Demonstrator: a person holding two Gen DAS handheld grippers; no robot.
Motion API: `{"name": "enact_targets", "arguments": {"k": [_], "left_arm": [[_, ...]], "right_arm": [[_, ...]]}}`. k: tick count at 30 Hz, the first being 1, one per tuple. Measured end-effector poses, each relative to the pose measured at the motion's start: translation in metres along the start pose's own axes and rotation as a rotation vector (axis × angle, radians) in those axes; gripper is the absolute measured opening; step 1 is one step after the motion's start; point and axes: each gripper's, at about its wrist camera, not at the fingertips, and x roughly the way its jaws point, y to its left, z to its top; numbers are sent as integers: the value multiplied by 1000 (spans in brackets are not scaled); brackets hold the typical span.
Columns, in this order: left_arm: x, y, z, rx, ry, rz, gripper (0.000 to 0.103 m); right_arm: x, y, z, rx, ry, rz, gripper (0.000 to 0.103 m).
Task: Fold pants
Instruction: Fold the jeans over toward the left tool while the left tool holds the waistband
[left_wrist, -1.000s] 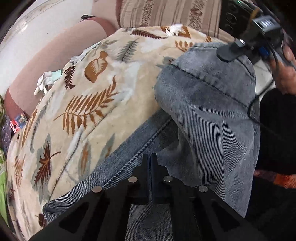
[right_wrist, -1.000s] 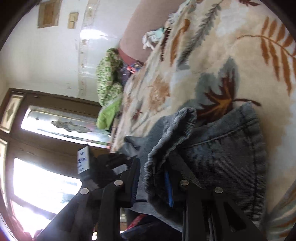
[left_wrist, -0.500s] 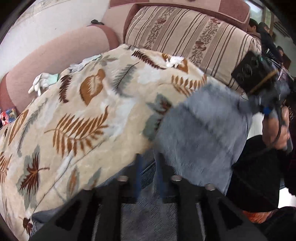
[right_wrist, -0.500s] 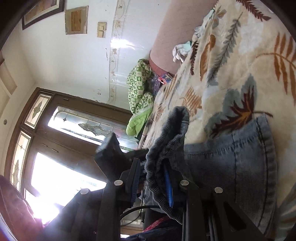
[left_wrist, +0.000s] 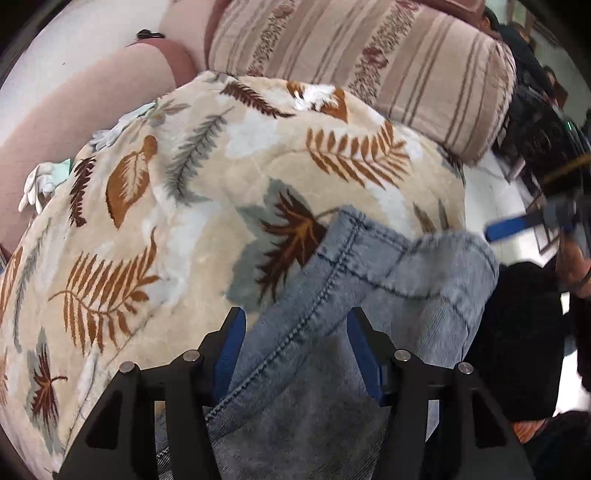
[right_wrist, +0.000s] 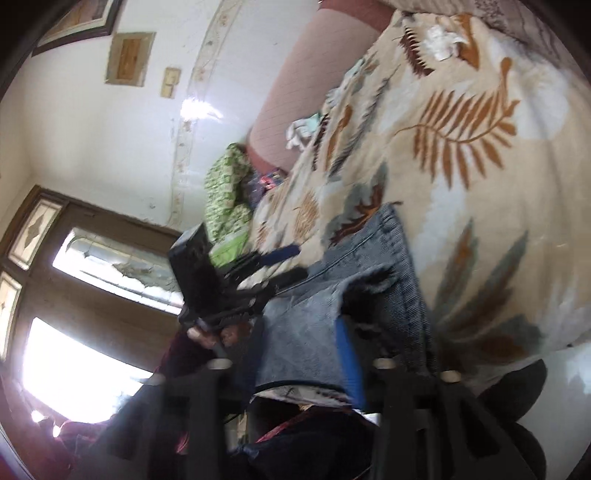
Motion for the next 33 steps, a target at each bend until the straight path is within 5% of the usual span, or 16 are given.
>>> {"name": "enact_targets", "arguments": {"k": [2, 6, 12, 17, 28, 33], "left_arm": [[0, -7, -1, 36, 11, 0, 58], [4, -23, 12, 110, 18, -43, 58], [40, -69, 27, 329, 142, -74, 57], [51, -98, 31, 449, 150, -101, 40], [54, -108, 40, 438, 153, -81, 8], [43, -98, 48, 363, 93, -28, 5]], "right_arm": [[2, -4, 3, 31, -14, -68, 80], [1, -18, 0, 79, -7, -12, 80], [-14, -14, -13, 62, -25, -18, 80], [-20, -23, -18, 79, -27, -23, 80], [-34, -33, -18, 94, -64, 20, 80], [-30, -32, -20, 97, -61, 27, 80]]}}
